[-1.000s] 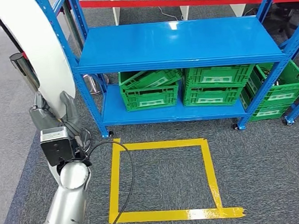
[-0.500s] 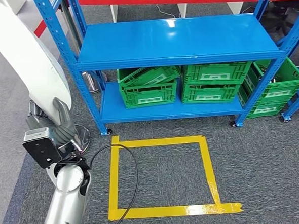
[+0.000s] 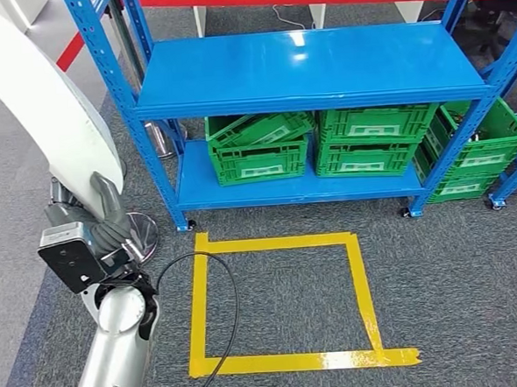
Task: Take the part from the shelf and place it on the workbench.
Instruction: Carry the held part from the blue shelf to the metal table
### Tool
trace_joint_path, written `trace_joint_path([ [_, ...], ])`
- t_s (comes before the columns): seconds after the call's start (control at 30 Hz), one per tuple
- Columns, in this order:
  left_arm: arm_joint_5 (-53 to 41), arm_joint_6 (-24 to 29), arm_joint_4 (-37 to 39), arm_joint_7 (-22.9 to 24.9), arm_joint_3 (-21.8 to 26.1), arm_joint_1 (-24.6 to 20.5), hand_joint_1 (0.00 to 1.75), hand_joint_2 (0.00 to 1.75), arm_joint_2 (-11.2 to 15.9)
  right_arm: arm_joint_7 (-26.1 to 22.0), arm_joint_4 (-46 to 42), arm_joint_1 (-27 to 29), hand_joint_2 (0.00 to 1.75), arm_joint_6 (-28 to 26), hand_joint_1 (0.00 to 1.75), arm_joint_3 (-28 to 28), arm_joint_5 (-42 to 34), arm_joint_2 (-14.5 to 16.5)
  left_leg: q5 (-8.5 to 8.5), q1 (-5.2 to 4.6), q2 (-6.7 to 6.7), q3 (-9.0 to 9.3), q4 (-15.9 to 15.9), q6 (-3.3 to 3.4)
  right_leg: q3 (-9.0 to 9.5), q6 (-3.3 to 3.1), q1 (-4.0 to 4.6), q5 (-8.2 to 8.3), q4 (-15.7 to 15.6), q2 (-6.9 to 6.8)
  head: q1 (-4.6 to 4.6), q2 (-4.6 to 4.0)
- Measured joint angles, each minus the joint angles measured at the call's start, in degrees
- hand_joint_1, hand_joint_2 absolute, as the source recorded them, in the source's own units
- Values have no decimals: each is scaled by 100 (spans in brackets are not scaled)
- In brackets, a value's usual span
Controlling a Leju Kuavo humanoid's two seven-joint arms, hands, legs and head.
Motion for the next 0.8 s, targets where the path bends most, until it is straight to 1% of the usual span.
trace_joint_path([
  [0.03,5,0,0,0,0,-1,175,175,1,-10,0,6,0,41,0,-7,-20,0,-7,4,-8,-6,6,-27,-4,-29,-9,11,-2,-14,3,0],
  [0.07,15,1,0,0,1,-7,175,175,2,-25,0,7,0,80,0,-11,-34,0,-56,9,-14,-28,62,-58,-3,-62,-17,19,-9,-31,-3,0],
  [0.1,25,2,0,0,1,-16,175,175,5,-47,0,6,0,127,0,-13,-42,0,-162,14,-17,-89,210,-93,0,-98,-27,29,-21,-57,-19,0],
  [0.13,34,3,0,0,1,-22,175,175,10,-79,0,4,0,192,0,-14,-43,-5,-327,23,-17,-204,483,-128,2,-127,-35,34,-30,-88,-31,0],
  [0.2,39,5,1,0,1,-19,175,175,25,-148,0,9,0,340,0,-14,-23,-33,-697,38,-13,-541,1262,-179,-4,-154,-29,29,-28,-156,-55,0],
  [0.23,39,5,1,0,1,-11,175,175,33,-175,0,16,0,405,0,-14,-13,-55,-798,43,-12,-672,1566,-190,-5,-158,-25,27,-26,-196,-55,0],
  [0.27,39,5,1,0,1,-6,175,175,44,-190,-1,23,0,449,0,-14,-1,-75,-790,43,-8,-719,1680,-191,-6,-159,-22,26,-24,-241,-55,0],
  [0.3,39,5,1,0,1,-4,175,175,54,-203,-1,28,0,476,0,-14,10,-91,-669,43,6,-656,1557,-181,-1,-160,-18,24,-23,-287,-56,0],
  [0.33,39,5,1,0,0,-6,175,175,62,-216,-2,29,0,487,0,-14,18,-102,-470,40,52,-496,1232,-161,8,-158,-14,21,-23,-334,-55,0],
  [0.37,39,5,0,0,-2,-13,175,175,70,-231,-2,28,0,487,0,-14,25,-108,-272,25,189,-296,813,-130,17,-152,-5,16,-22,-379,-56,0],
  [0.4,40,4,0,0,-7,-28,175,175,75,-248,-2,27,0,479,0,-14,30,-112,-136,-4,340,-115,426,-99,21,-138,14,7,-14,-422,-58,0],
  [0.43,43,4,0,-1,-18,-45,175,175,81,-262,-2,27,0,472,0,-13,31,-115,-66,-28,462,-6,169,-67,18,-117,32,1,-7,-470,-55,0],
  [0.47,45,3,0,-2,-30,-60,175,175,89,-273,-2,28,0,467,0,-13,32,-120,-58,-51,532,30,49,-41,14,-95,49,-5,1,-528,-56,-1],
  [0.5,49,3,0,-3,-41,-71,175,175,103,-281,-2,29,0,467,0,-13,32,-123,-62,-65,490,16,24,-19,12,-70,60,-8,5,-598,-54,-1],
  [0.53,50,3,-1,-4,-54,-77,175,175,123,-290,-2,28,0,469,0,-13,33,-127,-42,-55,412,-1,19,15,12,-42,59,-17,5,-659,-53,-1],
  [0.57,49,3,-2,-4,-70,-87,175,175,148,-301,-2,25,0,474,0,-13,34,-136,-20,-43,339,-10,5,49,-3,-9,50,-58,35,-625,-51,-1],
  [0.6,48,3,-3,-3,-97,-101,175,175,173,-314,-2,23,0,481,0,-13,35,-144,5,-27,267,-17,-10,86,-51,23,37,-147,143,-510,-42,0],
  [0.63,44,2,-4,2,-134,-116,175,175,195,-327,-2,24,0,487,0,-12,36,-152,29,-8,196,-21,-22,121,-158,52,23,-298,377,-347,-33,0],
  [0.67,39,1,-4,13,-184,-127,175,175,219,-337,-2,30,0,494,0,-11,37,-161,42,0,125,-35,-23,141,-320,73,8,-490,737,-170,-20,0],
  [0.7,32,0,-4,34,-237,-131,175,175,246,-345,-2,39,0,499,0,-11,36,-165,52,2,47,-47,-21,156,-511,85,1,-677,1158,-70,-14,0],
  [0.73,20,-1,-4,62,-287,-129,175,175,279,-349,-2,50,0,503,0,-11,35,-169,58,2,-33,-55,-19,162,-684,94,-2,-797,1516,-27,-10,0],
  [0.77,7,-2,-4,93,-340,-126,175,175,315,-351,-2,60,0,505,0,-11,33,-173,63,0,-115,-59,-16,162,-781,99,-5,-810,1701,-11,-9,0],
  [0.8,-6,-2,-5,127,-389,-125,175,175,352,-353,-2,66,0,505,0,-11,29,-177,67,0,-199,-60,-11,158,-766,98,-8,-704,1646,-1,-9,0],
])
